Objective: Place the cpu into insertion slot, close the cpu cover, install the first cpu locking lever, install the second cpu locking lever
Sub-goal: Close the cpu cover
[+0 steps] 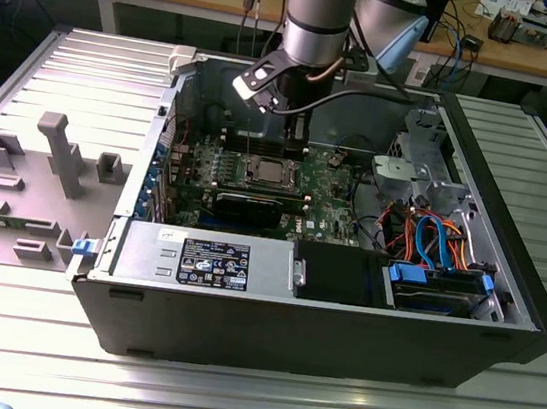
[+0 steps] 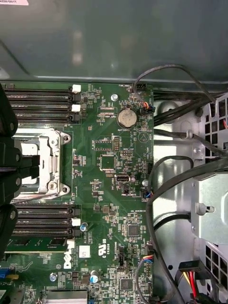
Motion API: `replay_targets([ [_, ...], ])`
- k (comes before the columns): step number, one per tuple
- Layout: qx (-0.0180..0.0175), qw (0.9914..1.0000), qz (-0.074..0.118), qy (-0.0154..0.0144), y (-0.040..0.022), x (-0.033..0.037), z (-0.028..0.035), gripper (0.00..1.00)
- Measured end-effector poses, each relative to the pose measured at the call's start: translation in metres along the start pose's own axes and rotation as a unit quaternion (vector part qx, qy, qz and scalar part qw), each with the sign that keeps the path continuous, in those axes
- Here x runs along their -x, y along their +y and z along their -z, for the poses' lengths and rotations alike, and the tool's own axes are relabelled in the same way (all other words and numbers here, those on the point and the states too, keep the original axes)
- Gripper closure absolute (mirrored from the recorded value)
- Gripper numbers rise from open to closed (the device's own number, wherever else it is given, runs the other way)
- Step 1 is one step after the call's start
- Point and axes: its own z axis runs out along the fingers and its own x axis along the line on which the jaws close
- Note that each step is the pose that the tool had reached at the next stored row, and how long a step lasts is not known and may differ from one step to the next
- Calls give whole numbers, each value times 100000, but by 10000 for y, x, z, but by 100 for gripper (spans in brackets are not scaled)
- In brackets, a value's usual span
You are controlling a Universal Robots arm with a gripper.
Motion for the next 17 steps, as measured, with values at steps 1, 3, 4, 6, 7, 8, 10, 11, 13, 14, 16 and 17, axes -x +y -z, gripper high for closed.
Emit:
replay_targets([
  [1, 0, 100000, 2, -2, -7, 0, -3, 89],
  [3, 1, 100000, 6, -1, -26, 0, -7, 89],
  [4, 1, 100000, 10, 4, -49, 0, -12, 89],
  [6, 3, 100000, 19, 13, -76, -1, -18, 89],
  [7, 2, 100000, 30, 15, -99, -1, -22, 89],
  [8, 1, 100000, 35, 12, -112, -1, -25, 89],
  [10, 3, 100000, 45, 20, -154, -1, -39, 89],
  [11, -3, 100000, 46, 13, -177, -1, -45, 89],
  [13, 0, 100000, 42, 14, -211, -2, -53, 89],
  [14, 0, 100000, 46, 17, -224, -2, -56, 89],
  [16, -1, 100000, 40, 21, -238, -3, -63, 89],
  [17, -4, 100000, 41, 11, -238, -2, -63, 89],
])
